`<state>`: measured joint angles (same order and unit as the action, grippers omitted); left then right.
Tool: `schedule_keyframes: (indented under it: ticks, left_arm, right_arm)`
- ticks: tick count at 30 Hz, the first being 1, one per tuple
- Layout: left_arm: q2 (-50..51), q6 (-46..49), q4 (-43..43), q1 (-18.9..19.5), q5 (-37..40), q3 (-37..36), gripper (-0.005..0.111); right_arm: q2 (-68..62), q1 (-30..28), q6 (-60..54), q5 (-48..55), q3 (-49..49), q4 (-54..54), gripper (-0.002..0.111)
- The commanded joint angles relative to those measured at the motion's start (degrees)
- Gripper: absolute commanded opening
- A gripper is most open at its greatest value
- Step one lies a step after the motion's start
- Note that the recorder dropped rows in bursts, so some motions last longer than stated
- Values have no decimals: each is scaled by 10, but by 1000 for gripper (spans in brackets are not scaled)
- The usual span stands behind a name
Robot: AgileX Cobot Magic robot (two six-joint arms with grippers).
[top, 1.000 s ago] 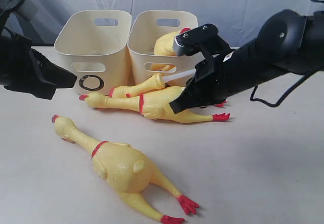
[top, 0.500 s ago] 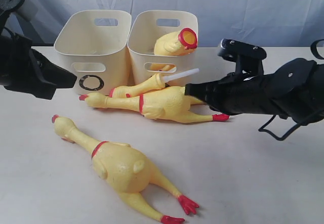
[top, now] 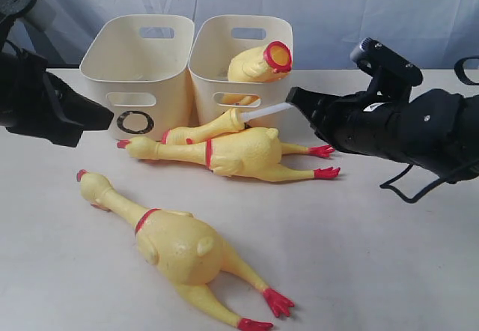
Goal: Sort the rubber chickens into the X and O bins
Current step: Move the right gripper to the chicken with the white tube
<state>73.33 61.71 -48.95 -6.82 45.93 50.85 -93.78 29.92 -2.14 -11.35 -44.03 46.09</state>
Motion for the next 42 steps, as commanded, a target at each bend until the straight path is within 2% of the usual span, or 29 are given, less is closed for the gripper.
schedule_keyframes:
  ticks: [1, 5, 10, 14, 17, 28, 33, 35, 40, 42]
  left_arm:
    - [0, 0, 6, -2, 4, 4, 0]
    - [0, 0, 10, -2, 4, 4, 0]
    - [0, 0, 11, -2, 4, 4, 0]
    - [0, 0, 11, -2, 3, 4, 0]
    - [0, 0, 11, -2, 1, 4, 0]
    - [0, 0, 13, -2, -1, 4, 0]
    - [0, 0, 13, -2, -1, 4, 0]
    - [0, 0, 13, -2, -1, 4, 0]
    - [0, 0, 14, -2, -5, 4, 0]
    - [0, 0, 14, -2, -6, 4, 0]
  right_arm:
    - [2, -2, 92, -39, 19, -123, -1]
    - [2, -11, 246, -101, 50, -300, -1]
    - [-2, -77, 501, -239, 90, -587, -1]
    - [-27, -127, 618, -282, 94, -702, -1]
    - [-52, -139, 641, -329, 94, -757, -1]
    - [-179, -139, 696, -476, 76, -712, -1]
    - [-207, -139, 717, -478, 52, -671, 0]
    - [-210, -138, 717, -473, 46, -651, 8]
    - [-217, -138, 728, -468, 24, -629, 46]
    - [-219, -138, 747, -445, 12, -629, 54]
